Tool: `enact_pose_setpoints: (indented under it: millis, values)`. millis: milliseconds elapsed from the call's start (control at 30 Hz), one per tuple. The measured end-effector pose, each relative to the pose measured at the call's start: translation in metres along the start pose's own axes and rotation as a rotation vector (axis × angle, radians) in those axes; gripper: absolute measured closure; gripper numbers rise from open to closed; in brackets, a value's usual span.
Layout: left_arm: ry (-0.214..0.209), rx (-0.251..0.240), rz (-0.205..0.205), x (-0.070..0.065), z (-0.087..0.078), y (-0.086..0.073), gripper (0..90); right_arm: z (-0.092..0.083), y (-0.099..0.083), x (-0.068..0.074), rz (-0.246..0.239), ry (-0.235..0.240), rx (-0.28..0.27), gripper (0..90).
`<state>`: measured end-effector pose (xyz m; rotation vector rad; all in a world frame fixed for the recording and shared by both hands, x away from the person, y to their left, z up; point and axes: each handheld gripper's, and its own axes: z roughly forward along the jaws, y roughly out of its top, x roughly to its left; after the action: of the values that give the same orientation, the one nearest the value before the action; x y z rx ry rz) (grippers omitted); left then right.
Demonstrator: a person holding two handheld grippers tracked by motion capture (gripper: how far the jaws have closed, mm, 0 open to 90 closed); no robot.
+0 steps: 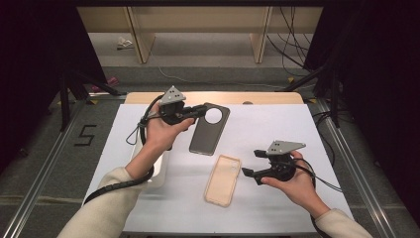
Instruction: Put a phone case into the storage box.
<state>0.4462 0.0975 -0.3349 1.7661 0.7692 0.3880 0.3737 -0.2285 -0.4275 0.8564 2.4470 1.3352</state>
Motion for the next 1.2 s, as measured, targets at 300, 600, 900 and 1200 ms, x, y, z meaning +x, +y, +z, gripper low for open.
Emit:
enact_pose_setpoints:
  millis: [300, 600, 900, 1200]
  values:
    - [0.009, -0.027, 0.023, 0.009, -0.012, 0.003, 81.8, -0.002, -0.001, -0.001, 0.015, 0.000, -0.012, 18.9]
    - [0.004, -0.071, 0.039, 0.018, -0.022, 0.009, 81.8, -0.002, -0.003, -0.001, 0.022, 0.008, -0.014, 18.6]
    - [0.025, -0.101, 0.034, 0.029, -0.030, 0.012, 81.8, -0.003, -0.005, -0.001, 0.033, 0.009, -0.027, 18.1]
    - [0.057, -0.111, 0.046, 0.043, -0.036, 0.014, 81.8, -0.003, -0.006, -0.002, 0.040, 0.012, -0.028, 17.9]
